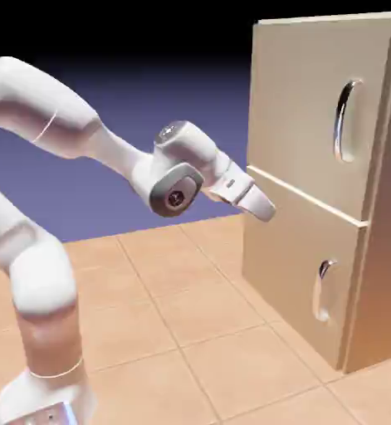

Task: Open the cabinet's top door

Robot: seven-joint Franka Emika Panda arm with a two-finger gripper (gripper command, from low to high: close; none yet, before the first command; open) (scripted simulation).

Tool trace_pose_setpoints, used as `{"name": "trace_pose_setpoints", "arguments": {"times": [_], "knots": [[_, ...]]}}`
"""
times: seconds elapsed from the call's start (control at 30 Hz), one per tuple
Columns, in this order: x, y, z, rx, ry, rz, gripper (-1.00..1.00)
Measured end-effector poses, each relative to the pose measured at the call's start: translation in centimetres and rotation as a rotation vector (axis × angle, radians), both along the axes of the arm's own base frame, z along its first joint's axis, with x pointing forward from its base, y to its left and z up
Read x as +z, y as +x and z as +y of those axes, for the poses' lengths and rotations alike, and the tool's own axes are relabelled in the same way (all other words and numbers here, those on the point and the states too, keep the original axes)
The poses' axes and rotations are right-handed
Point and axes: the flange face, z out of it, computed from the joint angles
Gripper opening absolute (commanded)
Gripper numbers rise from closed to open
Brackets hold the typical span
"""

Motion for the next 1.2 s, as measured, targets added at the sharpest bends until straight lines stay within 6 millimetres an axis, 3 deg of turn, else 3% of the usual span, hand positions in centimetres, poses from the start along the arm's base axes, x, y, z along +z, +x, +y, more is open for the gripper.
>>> {"name": "trace_pose_setpoints", "arguments": {"times": [0.3, 0.6, 0.9, 1.2], "knots": [[5.0, 0.4, 1.8, 0.026, -0.004, -0.123, 0.00], [9.0, 0.3, 2.4, 0.037, -0.002, -0.248, 0.00], [11.7, 0.0, 1.7, 0.037, 0.007, -0.372, 0.00], [13.1, 0.2, -0.3, 0.029, 0.022, -0.491, 0.00]]}}
